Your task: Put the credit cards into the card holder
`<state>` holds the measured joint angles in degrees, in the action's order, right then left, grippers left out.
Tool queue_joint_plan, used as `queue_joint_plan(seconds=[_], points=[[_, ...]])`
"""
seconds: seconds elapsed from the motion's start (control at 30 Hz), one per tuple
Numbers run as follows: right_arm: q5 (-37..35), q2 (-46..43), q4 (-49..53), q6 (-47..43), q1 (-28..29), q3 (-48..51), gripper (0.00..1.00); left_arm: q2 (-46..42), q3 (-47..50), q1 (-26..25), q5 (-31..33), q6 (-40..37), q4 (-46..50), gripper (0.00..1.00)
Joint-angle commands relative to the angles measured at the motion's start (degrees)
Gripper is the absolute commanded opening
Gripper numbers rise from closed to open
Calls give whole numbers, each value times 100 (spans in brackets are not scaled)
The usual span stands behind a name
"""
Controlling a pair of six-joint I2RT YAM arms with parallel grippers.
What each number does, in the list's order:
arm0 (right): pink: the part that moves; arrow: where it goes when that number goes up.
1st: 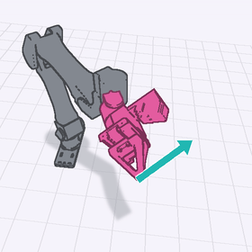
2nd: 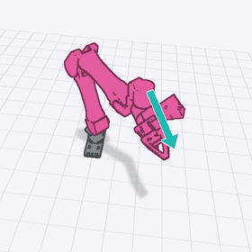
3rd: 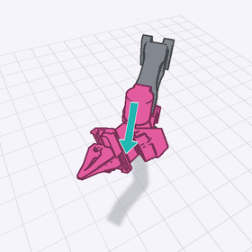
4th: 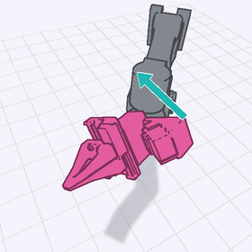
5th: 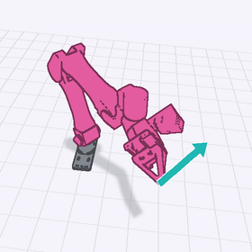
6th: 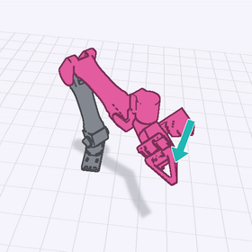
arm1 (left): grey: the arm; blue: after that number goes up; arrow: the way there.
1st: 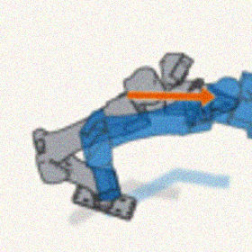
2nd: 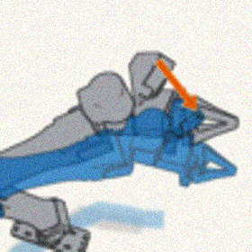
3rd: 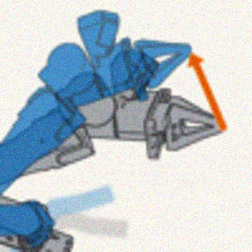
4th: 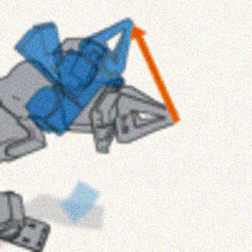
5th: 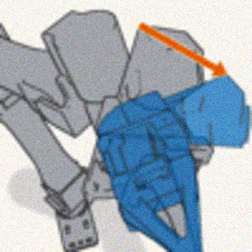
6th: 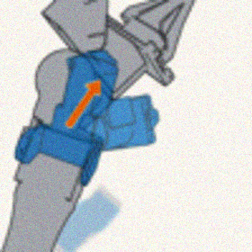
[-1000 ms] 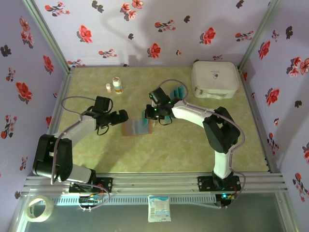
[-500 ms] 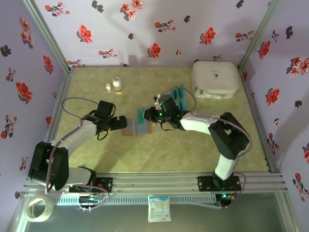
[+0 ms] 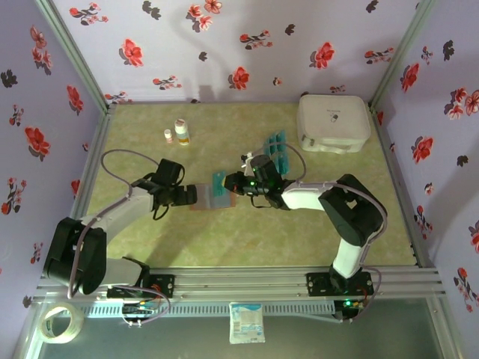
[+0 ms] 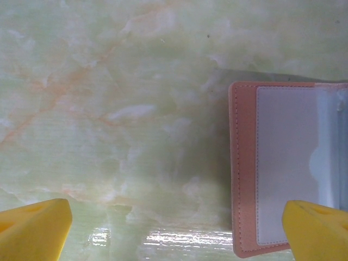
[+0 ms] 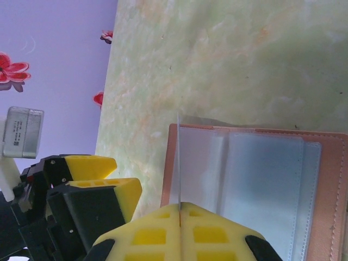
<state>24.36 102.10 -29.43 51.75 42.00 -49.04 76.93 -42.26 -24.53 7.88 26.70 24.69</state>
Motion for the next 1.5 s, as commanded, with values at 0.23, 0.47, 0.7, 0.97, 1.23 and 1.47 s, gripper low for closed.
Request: queue_joint_plan(seconds=[0.23,0.47,0.7,0.97,1.23,1.47], points=[[216,472,-506,204,-5,-42,0,295,-63,-172,188,-145,-138,100],[306,709,-549,261,1,-144,0,448,-108,-314,187,-96,-282,100],[384,879,-555,257,-50,-170,0,663,31,-363,195,-33,-426,100],[393,786,-663,249,-261,168,0,746,163,-354,310,12,-480,100],[379,915,-855,331,-330,388,0,819,84,-349,505,203,-305,100],[390,943,-1120,485,-419,562,0,890,69,-336,504,444,-184,100]])
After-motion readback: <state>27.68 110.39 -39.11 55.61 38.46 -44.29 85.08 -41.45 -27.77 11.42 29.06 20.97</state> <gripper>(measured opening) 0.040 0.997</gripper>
